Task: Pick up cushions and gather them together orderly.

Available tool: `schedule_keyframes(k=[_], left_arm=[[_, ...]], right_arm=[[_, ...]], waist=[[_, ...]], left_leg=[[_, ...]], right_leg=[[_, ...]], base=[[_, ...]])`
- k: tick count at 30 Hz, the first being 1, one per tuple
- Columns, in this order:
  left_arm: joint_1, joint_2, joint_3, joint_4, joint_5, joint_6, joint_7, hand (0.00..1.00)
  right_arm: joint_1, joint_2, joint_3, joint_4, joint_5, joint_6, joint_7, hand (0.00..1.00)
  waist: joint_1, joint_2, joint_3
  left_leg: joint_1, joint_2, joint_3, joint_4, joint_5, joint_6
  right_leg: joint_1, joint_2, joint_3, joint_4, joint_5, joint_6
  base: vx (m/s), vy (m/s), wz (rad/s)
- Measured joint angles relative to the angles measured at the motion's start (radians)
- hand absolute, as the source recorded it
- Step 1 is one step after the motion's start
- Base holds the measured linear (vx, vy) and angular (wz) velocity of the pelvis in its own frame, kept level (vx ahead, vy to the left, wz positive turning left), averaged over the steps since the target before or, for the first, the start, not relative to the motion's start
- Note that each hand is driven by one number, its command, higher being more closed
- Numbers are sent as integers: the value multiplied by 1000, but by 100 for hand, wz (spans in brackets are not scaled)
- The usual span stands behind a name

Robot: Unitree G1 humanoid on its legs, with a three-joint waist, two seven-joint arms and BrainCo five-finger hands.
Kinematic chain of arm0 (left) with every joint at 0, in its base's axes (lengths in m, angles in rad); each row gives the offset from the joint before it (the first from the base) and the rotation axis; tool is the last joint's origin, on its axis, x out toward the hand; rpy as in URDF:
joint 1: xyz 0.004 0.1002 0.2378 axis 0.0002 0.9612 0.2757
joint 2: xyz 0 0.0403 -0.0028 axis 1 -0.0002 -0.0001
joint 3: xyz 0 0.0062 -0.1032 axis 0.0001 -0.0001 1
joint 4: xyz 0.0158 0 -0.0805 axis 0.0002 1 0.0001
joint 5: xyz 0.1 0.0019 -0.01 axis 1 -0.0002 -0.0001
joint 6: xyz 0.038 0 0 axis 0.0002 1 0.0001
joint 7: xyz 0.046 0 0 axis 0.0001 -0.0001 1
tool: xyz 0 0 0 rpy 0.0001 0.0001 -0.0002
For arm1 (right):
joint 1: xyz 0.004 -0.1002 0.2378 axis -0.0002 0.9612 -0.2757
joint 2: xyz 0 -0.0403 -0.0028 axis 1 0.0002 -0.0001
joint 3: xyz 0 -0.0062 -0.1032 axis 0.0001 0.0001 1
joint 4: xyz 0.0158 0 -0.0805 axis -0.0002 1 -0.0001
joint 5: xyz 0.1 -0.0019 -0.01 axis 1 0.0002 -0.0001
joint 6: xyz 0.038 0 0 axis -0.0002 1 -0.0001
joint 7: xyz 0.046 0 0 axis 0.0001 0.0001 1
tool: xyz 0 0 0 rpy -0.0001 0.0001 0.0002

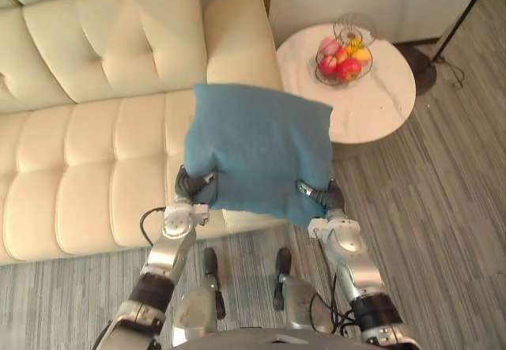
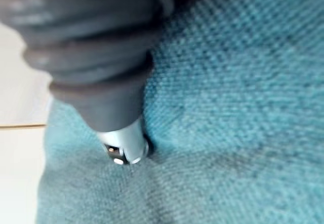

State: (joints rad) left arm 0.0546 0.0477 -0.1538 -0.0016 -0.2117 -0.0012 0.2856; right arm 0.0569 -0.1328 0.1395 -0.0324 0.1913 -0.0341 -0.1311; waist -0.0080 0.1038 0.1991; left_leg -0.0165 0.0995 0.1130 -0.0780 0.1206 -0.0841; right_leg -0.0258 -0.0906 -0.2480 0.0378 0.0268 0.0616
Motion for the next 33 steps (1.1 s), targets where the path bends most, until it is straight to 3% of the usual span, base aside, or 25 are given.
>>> schedule_keyframes(k=[8,11,12,13,14,16,17,18,19,20,22,23,25,27,28,29,30,31,33], left_arm=[[129,0,6,-163,0,-11,16,100],[137,0,6,-209,-2,-26,26,100],[141,-1,6,-227,-4,-35,35,100],[133,-2,7,-225,-10,-42,37,100],[129,-6,7,-224,-15,-44,37,100],[128,-26,8,-212,-28,-49,38,100],[128,-32,9,-212,-30,-49,38,100],[128,-47,8,-212,-33,-53,38,100],[114,-48,0,-211,-41,-57,37,100],[108,-45,-5,-211,-42,-59,37,100],[98,-34,-5,-197,-50,-64,36,100],[97,-28,-5,-184,-51,-65,35,100],[100,-24,-4,-162,-55,-65,35,100],[108,-18,-5,-159,-58,-65,33,100],[113,-17,-5,-158,-58,-65,33,100],[123,-17,-5,-158,-58,-64,32,100],[129,-16,-5,-158,-58,-64,32,100],[135,-14,-6,-154,-58,-64,30,100],[136,-3,-8,-153,-58,-64,20,100]], right_arm=[[30,9,38,-116,-25,-3,16,100],[27,9,41,-181,-42,-16,10,100],[18,8,42,-189,-44,-23,10,100],[1,8,38,-187,-53,-25,5,100],[-12,6,34,-184,-65,-27,-2,100],[-60,2,30,-155,-86,-28,-19,100],[-63,1,30,-148,-88,-28,-22,100],[-62,-6,24,-140,-93,-28,-23,100],[-69,-1,6,-134,-101,-28,-25,100],[-72,0,0,-134,-103,-28,-25,100],[-74,7,-3,-132,-109,-28,-25,100],[-75,8,-3,-124,-110,-28,-24,100],[-75,22,-1,-84,-111,-25,-24,100],[-75,36,0,-61,-121,-25,-24,100],[-75,44,0,-59,-121,-25,-24,100],[-74,46,2,-57,-121,-25,-24,100],[-71,46,3,-53,-121,-25,-22,100],[-62,47,4,-41,-121,-25,-21,100],[-39,50,5,-26,-119,-24,-21,100]], waist=[[23,-4,-51],[40,-2,-53],[47,1,-69],[47,-11,-80],[47,-19,-80],[57,-18,-81],[56,-12,-85],[48,11,-101],[38,17,-109],[38,8,-108],[20,-16,-110],[25,-15,-109],[38,-25,-110],[35,-37,-113],[36,-44,-109],[33,-52,-103],[31,-54,-99],[21,-59,-88],[-24,-78,-67]], left_leg=[[-36,1,-76,27,2,-9],[-129,3,-180,83,13,-15],[-172,11,-188,70,-8,1],[-200,18,-122,69,-62,65],[-219,23,-72,81,-99,104],[-257,42,99,248,-104,105],[-252,52,144,272,-96,113],[-221,74,212,251,-31,129],[-199,51,229,159,-5,111],[-186,37,234,112,-12,121],[-174,22,341,57,-45,95],[-170,11,357,35,4,99],[-142,-12,357,12,52,116],[-136,-46,353,-4,52,117],[-137,-72,353,1,46,124],[-133,-99,351,6,35,140],[-130,-107,342,14,27,151],[-128,-121,288,32,13,170],[-107,-142,229,36,6,178]], right_leg=[[40,5,-77,-2,-9,-4],[-7,3,-172,87,-62,-19],[-39,3,-224,121,-76,-28],[-48,-24,-276,107,-72,-35],[-50,-43,-307,98,-65,-40],[-56,-106,-372,137,-60,-43],[-51,-110,-382,144,-62,-40],[-37,-104,-410,163,-73,-26],[-39,-130,-429,179,-75,-25],[-44,-141,-437,177,-71,-19],[-31,-161,-483,122,-29,0],[-21,-165,-494,105,-16,14],[-4,-178,-480,109,-11,23],[-9,-208,-465,129,-15,26],[-29,-249,-453,180,-29,38],[-58,-293,-418,256,-63,6],[-78,-297,-364,287,-89,-26],[-112,-246,-185,319,-154,-76],[-117,-138,59,340,-225,-63]], base=[[-64,5,32],[-142,-78,97],[-147,-109,121],[-88,-71,134],[-59,47,130],[-32,92,94],[17,61,88],[-19,121,102],[-47,147,100],[-67,186,88],[-40,171,71],[-41,176,45],[-52,204,15],[-29,170,18],[-14,170,14],[-10,169,12],[-21,125,19],[-35,59,34],[-28,8,107]])
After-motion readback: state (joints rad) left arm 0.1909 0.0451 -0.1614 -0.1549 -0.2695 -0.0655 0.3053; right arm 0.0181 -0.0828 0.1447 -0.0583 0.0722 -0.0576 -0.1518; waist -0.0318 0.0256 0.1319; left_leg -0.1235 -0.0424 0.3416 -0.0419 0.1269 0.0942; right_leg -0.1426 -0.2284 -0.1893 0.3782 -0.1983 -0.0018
